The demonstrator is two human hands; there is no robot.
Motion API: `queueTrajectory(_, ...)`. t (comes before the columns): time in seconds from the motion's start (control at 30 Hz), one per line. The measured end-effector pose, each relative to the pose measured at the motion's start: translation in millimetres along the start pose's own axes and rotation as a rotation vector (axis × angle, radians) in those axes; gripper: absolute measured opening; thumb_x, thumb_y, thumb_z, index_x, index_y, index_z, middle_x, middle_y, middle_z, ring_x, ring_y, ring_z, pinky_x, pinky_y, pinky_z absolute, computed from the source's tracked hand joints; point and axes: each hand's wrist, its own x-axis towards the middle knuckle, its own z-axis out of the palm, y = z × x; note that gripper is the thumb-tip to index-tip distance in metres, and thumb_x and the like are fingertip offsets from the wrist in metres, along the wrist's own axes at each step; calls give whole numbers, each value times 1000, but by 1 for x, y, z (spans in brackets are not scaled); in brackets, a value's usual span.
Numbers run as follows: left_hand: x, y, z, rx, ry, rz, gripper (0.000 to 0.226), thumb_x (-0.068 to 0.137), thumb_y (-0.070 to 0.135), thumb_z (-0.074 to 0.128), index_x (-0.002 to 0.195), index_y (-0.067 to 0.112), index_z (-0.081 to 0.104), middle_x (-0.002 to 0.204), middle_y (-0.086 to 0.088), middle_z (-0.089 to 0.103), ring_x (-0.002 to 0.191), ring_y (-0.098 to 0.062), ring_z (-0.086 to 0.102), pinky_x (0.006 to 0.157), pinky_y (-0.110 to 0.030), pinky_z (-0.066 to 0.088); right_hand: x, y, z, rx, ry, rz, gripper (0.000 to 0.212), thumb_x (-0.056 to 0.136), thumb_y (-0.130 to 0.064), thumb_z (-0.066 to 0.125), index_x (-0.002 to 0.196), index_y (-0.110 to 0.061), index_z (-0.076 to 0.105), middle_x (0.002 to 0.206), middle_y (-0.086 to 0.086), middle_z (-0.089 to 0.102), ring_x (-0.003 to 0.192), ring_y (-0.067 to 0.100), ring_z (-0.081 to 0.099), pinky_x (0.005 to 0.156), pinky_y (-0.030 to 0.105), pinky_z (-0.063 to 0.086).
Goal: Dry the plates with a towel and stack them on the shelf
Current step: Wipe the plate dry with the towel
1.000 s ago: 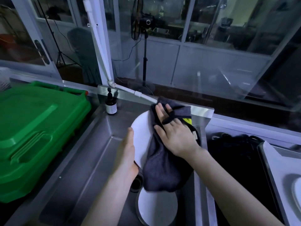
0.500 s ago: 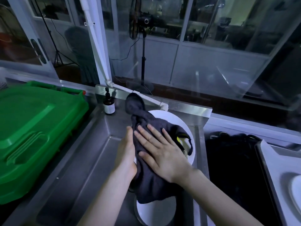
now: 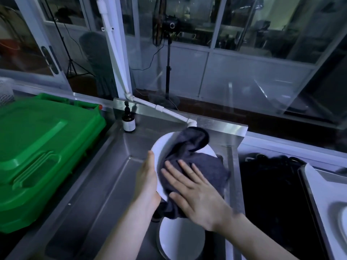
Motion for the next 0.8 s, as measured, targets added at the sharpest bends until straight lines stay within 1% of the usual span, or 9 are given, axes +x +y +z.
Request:
queueTrajectory(0.1, -6, 0, 1, 66, -110, -106, 64, 99, 65, 34, 133, 17, 60, 134, -3, 63, 126, -25, 60, 84, -34, 51, 22, 2, -6, 39, 36, -75, 56, 102, -49, 25, 154, -34, 11, 163, -15, 2, 151, 9, -4, 122, 32, -2)
queueTrajectory(0.13, -3, 1, 1, 62, -107, -95, 64, 99, 65, 35, 135, 18, 59, 134, -5, 64, 124, -28, 61, 86, -33, 52, 29, 8, -9, 51, 47, -60, 58, 102, -49, 30, 155, -32, 12, 163, -13, 2, 150, 8, -5, 122, 31, -1)
queueTrajectory(0.23, -6, 12, -2, 27, 42, -22, 48, 97, 64, 45, 119, 24, 60, 103, 6, 68, 89, -12, 66, 57, -22, 53, 46, 33, -22, 11, 79, 147, 63, 102, -49, 31, 156, -28, 5, 162, -12, -8, 150, 13, -14, 122, 35, -2)
queueTrajectory(0.33, 2, 19, -13, 65, 89, 33, 50, 96, 66, 45, 125, 29, 59, 113, 6, 68, 98, -17, 68, 66, -26, 51, 43, 48, -27, -23, 117, 286, 66, 102, -48, 31, 156, -22, 5, 163, -5, -9, 150, 19, -14, 122, 33, -1)
queueTrajectory(0.43, 5, 25, -24, 145, 141, 159, 25, 101, 56, 44, 104, 38, 62, 82, 19, 62, 61, 5, 64, 45, -10, 44, 18, 42, -20, -66, 113, 263, 69, 98, -60, 20, 156, -25, 10, 163, -9, -4, 150, 18, -13, 123, 34, 2)
queueTrajectory(0.53, 8, 18, -22, 65, 85, 100, 36, 97, 62, 46, 100, 30, 62, 105, 10, 64, 90, -11, 63, 84, -26, 50, -1, 21, -7, -64, 26, 207, 67, 95, -61, 8, 154, -34, -1, 160, -19, -13, 148, 10, -18, 122, 47, -2)
queueTrajectory(0.57, 4, 15, -18, 32, 94, 72, 40, 96, 63, 48, 92, 26, 65, 100, 8, 69, 84, -13, 66, 80, -28, 52, -3, 14, -3, -55, 8, 171, 64, 96, -59, 8, 154, -34, -4, 160, -19, -14, 148, 9, -18, 121, 48, -2)
queueTrajectory(0.63, 3, 6, -11, 16, 77, 45, 49, 96, 60, 50, 85, 16, 68, 74, 7, 76, 58, -10, 70, 52, -20, 51, 1, 2, 3, -46, -3, 76, 61, 99, -56, 11, 154, -35, -2, 161, -19, -12, 149, 9, -15, 121, 48, -3)
queueTrajectory(0.8, -1, -2, -1, -9, -12, 31, 44, 100, 54, 47, 97, 15, 69, 94, 4, 78, 69, 0, 72, 51, -14, 51, 30, 7, -11, -11, 107, -20, 64, 99, -58, 31, 155, -31, 18, 163, -12, 5, 151, 10, 1, 123, 40, 2)
